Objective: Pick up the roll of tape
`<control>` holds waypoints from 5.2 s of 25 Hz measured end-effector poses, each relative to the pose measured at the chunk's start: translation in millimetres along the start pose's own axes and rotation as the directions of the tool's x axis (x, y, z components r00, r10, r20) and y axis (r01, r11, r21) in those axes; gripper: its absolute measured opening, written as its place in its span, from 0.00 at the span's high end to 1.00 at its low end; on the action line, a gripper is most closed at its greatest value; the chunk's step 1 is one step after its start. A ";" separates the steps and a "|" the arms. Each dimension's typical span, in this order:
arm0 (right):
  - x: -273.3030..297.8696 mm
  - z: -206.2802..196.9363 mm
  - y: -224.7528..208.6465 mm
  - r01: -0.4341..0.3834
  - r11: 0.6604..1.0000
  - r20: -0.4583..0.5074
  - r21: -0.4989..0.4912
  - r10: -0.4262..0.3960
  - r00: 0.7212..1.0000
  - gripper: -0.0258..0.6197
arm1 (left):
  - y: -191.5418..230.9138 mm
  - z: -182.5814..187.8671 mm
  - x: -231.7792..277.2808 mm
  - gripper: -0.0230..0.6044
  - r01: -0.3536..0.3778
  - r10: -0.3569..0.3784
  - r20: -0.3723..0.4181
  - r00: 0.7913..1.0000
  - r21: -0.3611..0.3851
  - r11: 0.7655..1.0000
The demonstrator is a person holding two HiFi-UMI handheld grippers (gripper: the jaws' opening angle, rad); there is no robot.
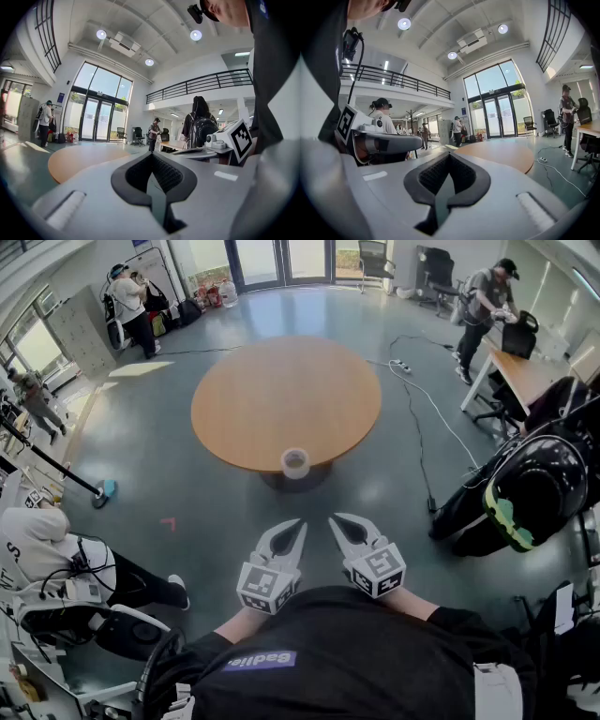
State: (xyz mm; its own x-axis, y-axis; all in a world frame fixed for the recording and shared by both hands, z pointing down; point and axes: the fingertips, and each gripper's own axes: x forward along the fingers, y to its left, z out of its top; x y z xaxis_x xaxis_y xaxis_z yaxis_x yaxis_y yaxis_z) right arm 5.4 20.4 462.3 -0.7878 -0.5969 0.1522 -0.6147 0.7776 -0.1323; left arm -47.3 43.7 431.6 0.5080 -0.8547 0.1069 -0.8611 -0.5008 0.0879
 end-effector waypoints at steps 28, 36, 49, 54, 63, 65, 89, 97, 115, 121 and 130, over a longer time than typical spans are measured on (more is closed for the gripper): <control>-66.1 -23.3 -53.0 -0.030 0.993 -0.016 0.113 0.032 0.999 0.95 | -66.6 -18.1 37.9 0.93 -0.038 0.031 -0.085 0.996 -0.079 0.996; -80.4 -20.0 -73.3 -0.080 0.991 -0.006 0.104 0.081 0.997 0.95 | -84.1 -14.5 55.2 0.93 -0.086 0.080 -0.079 0.994 -0.083 0.993; -70.9 -38.6 -95.8 -0.053 0.988 -0.045 0.143 0.060 0.997 0.95 | -52.9 -28.3 63.8 0.93 -0.142 0.130 -0.098 0.987 -0.128 0.982; -39.4 -39.0 -109.2 0.029 0.990 -0.063 0.137 -0.021 0.998 0.95 | -2.5 -33.9 79.5 0.93 -0.116 0.105 -0.074 0.992 -0.172 0.978; 97.1 -2.7 -110.6 0.102 0.993 -0.110 0.066 -0.095 0.989 0.95 | 153.9 -35.2 113.5 0.93 -0.072 0.057 -0.062 0.996 -0.279 0.958; 124.0 6.0 -101.3 0.098 0.994 -0.114 0.046 -0.092 0.989 0.95 | 185.3 -38.5 113.6 0.93 -0.071 0.051 -0.069 0.996 -0.309 0.949; 167.3 8.5 -144.6 0.102 0.994 -0.200 0.023 -0.096 0.975 0.95 | 255.5 -188.9 145.6 0.62 -0.042 -0.099 -0.085 0.991 -0.927 0.373; 153.6 2.6 -160.4 0.114 0.993 -0.243 0.014 -0.107 0.964 0.95 | 276.1 -229.0 153.2 0.30 0.034 -0.063 0.023 0.998 -0.982 0.185; 120.6 -24.4 -182.5 0.182 0.983 -0.361 -0.016 -0.175 0.916 0.93 | 283.6 -310.8 190.7 0.01 0.034 -0.099 0.030 0.995 -0.999 0.040; 108.4 -28.4 -191.7 0.203 0.979 -0.379 -0.009 -0.191 0.905 0.93 | 276.7 -313.4 211.9 0.01 0.043 -0.111 0.038 0.993 -0.998 0.050; 105.3 -35.0 -195.6 0.207 0.978 -0.402 -0.005 -0.191 0.895 0.93 | 286.5 -322.4 222.6 0.15 0.043 -0.057 0.040 0.998 -0.998 0.053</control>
State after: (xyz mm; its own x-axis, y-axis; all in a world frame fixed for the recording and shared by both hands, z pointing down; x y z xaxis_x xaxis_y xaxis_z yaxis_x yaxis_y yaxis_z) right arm 44.0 -187.6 538.5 -0.5718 -0.6038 0.5554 -0.7642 0.6383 -0.0929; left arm -174.0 -246.0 799.9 0.5551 -0.8294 0.0625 -0.0023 0.0735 0.9973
